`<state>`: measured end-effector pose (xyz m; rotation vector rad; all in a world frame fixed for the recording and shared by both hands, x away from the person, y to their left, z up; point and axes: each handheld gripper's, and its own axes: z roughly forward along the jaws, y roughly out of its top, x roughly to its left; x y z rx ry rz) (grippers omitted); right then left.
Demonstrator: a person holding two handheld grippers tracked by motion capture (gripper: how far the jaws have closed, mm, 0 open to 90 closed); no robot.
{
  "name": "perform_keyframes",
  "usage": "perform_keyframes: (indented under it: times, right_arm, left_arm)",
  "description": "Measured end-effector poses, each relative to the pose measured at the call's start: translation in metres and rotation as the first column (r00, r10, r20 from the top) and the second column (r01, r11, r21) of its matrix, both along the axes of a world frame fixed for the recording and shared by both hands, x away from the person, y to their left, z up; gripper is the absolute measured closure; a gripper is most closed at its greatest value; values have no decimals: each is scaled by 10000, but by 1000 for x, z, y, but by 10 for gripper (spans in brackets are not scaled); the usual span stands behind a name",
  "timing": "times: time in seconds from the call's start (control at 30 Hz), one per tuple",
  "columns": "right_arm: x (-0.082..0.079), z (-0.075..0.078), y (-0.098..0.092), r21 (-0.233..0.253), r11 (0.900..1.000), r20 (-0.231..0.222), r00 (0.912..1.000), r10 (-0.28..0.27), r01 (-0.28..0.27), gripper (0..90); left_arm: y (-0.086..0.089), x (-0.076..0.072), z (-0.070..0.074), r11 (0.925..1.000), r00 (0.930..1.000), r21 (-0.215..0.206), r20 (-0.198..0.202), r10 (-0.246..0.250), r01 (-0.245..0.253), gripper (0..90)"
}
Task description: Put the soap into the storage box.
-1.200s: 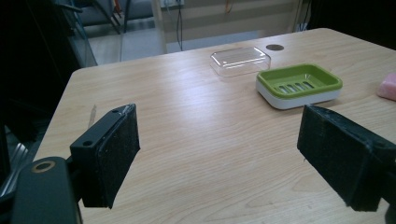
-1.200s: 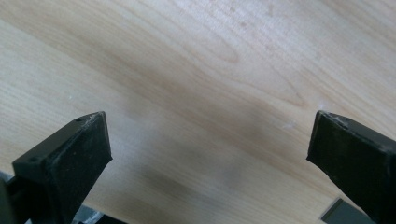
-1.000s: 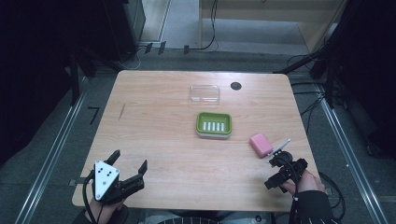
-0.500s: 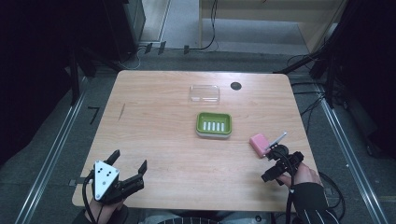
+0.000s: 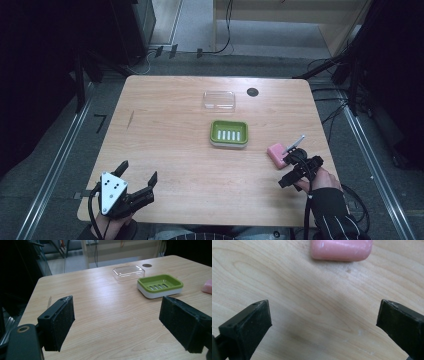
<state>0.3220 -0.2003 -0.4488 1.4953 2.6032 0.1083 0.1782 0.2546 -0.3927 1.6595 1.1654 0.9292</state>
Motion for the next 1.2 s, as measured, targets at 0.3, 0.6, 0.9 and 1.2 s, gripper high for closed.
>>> perform_keyframes:
  times: [0.3, 0.6, 0.9, 1.2]
  right_arm:
    - [8, 0, 4, -25, 10000, -39, 10000, 34, -35, 0]
    - [19, -1, 6, -30, 9999, 35, 9999, 127, -126, 0]
    - [29, -3, 11, -20, 9999, -40, 9999, 165, -165, 0]
    - [43, -7, 11, 43, 9999, -186, 9998, 100, -100, 0]
  left_arm:
    - [0, 0, 0, 10000, 10000, 0, 0, 4, -4, 133]
    - [0, 0, 0, 10000, 10000, 8, -5, 14, -14, 133]
    - [0, 0, 0, 10000, 10000, 12, -2, -5, 5, 133]
    - [0, 0, 0, 10000, 10000, -4, -2, 20, -20, 134]
